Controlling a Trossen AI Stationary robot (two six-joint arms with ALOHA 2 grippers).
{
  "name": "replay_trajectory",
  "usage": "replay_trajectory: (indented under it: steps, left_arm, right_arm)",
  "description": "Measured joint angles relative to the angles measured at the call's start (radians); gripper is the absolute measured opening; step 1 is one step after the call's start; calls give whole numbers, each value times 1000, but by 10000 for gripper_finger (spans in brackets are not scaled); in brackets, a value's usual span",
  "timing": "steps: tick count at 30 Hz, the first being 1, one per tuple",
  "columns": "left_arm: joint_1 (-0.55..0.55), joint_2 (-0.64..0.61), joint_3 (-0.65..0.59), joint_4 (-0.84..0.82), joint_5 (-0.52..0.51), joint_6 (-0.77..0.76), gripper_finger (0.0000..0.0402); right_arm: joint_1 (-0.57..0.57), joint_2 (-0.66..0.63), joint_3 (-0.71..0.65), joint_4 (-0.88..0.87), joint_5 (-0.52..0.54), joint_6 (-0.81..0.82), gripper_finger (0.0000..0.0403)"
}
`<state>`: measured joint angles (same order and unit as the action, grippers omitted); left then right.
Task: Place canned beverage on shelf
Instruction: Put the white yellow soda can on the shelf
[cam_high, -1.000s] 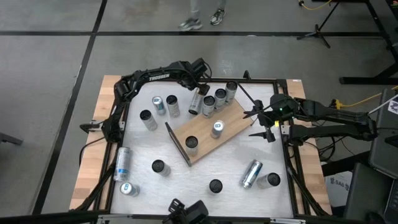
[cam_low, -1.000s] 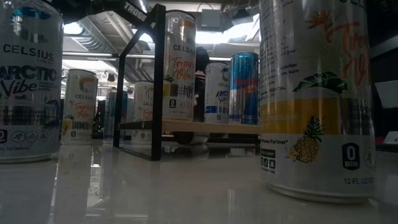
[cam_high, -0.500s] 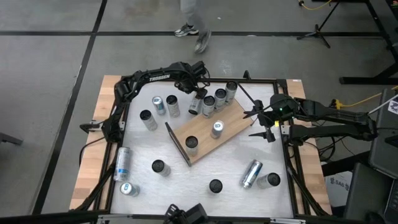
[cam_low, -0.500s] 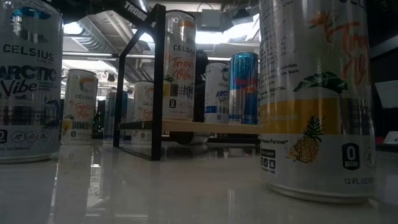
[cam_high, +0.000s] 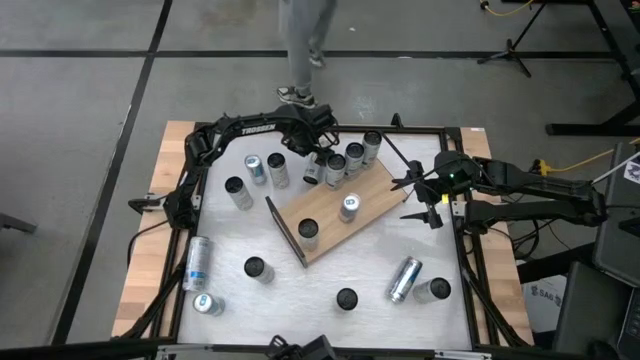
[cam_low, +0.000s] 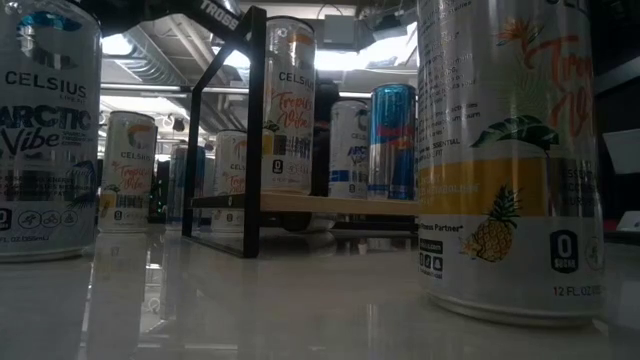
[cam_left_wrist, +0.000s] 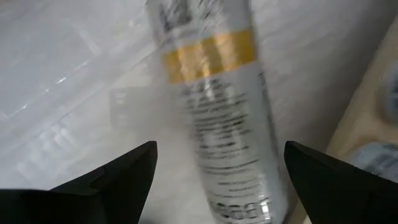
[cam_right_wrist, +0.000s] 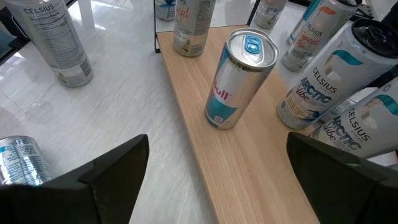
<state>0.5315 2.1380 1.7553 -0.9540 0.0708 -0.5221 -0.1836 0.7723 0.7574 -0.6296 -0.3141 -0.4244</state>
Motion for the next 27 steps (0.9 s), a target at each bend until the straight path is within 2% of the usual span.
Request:
replay_trajectory:
  steps: [7, 22, 27]
  left_arm:
    - [-12, 0, -46, 15, 0, -4, 343]
    - [-22, 0, -47, -17, -2, -8, 343]
    - [-25, 0, -47, -17, -37, 10, 343]
  right_arm:
    - [0, 0, 0, 0, 0, 0, 370]
    - [0, 0, 0, 0, 0, 0, 370]
    - [0, 0, 0, 0, 0, 0, 370]
